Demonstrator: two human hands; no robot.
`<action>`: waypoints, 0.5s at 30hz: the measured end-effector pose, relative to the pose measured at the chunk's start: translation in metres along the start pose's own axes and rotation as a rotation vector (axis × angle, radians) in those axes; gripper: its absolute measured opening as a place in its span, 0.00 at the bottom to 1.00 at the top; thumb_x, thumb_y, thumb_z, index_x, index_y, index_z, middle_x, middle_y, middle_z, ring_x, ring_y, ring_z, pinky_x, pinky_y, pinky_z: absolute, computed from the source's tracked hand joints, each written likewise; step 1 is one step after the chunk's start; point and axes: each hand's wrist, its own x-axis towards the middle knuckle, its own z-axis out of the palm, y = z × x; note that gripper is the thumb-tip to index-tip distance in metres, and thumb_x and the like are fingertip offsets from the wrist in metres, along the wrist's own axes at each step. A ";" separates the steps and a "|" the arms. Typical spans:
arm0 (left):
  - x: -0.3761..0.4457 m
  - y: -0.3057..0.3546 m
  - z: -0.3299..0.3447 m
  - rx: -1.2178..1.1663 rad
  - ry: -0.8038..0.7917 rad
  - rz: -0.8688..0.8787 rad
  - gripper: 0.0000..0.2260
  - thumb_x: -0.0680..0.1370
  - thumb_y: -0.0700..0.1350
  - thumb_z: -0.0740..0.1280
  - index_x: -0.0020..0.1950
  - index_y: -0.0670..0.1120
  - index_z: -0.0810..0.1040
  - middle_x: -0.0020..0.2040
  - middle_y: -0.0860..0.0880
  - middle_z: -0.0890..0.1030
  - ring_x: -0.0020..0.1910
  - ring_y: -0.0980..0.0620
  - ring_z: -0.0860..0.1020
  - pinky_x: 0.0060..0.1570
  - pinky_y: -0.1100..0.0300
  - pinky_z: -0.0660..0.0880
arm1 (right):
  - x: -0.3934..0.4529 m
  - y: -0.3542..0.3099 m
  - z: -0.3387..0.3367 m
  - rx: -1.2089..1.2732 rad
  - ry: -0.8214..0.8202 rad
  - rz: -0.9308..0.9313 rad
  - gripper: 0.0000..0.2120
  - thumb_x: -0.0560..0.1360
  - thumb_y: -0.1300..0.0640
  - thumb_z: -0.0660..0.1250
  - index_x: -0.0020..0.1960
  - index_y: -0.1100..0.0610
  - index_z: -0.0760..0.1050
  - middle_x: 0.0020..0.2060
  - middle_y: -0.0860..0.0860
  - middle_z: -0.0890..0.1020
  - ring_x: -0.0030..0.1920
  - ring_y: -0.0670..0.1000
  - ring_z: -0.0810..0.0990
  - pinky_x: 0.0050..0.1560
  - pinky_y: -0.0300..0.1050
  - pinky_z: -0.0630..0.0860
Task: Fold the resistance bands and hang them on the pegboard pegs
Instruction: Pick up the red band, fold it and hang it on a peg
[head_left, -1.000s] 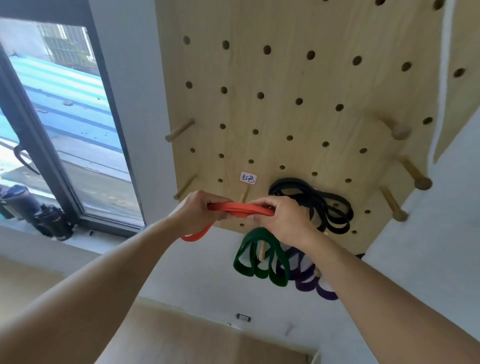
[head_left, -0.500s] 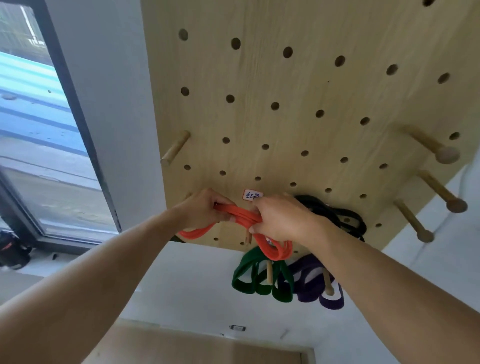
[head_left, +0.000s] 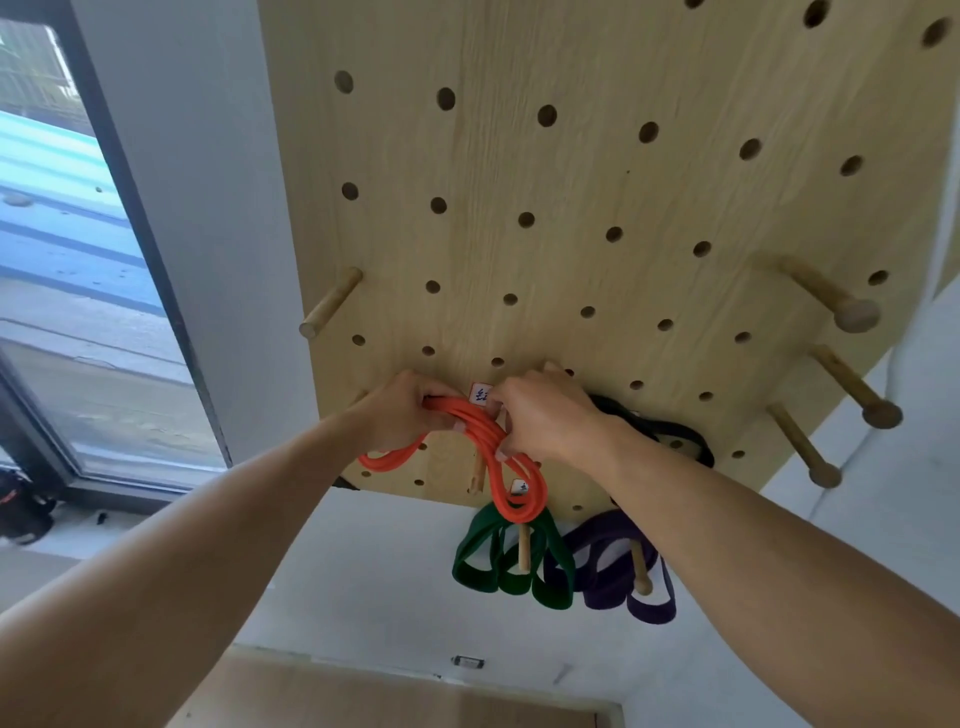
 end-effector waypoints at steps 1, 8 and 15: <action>0.000 0.001 0.001 0.001 0.005 -0.002 0.07 0.77 0.48 0.73 0.54 0.52 0.86 0.44 0.51 0.86 0.46 0.47 0.81 0.48 0.57 0.77 | 0.000 0.002 0.000 0.016 -0.016 0.000 0.18 0.70 0.43 0.79 0.57 0.48 0.83 0.45 0.44 0.86 0.51 0.49 0.82 0.67 0.50 0.65; 0.005 0.012 0.010 0.065 0.124 -0.047 0.07 0.77 0.53 0.72 0.55 0.59 0.84 0.45 0.56 0.85 0.46 0.53 0.81 0.49 0.54 0.77 | 0.003 0.004 -0.005 -0.031 0.007 0.010 0.14 0.79 0.46 0.70 0.59 0.54 0.81 0.49 0.50 0.85 0.51 0.54 0.81 0.67 0.51 0.68; -0.004 0.018 0.032 0.092 0.177 -0.061 0.16 0.75 0.53 0.74 0.62 0.54 0.80 0.53 0.57 0.81 0.51 0.55 0.78 0.52 0.60 0.73 | -0.003 0.006 0.003 -0.122 0.043 0.076 0.15 0.80 0.46 0.70 0.61 0.54 0.80 0.53 0.53 0.84 0.54 0.56 0.82 0.64 0.52 0.71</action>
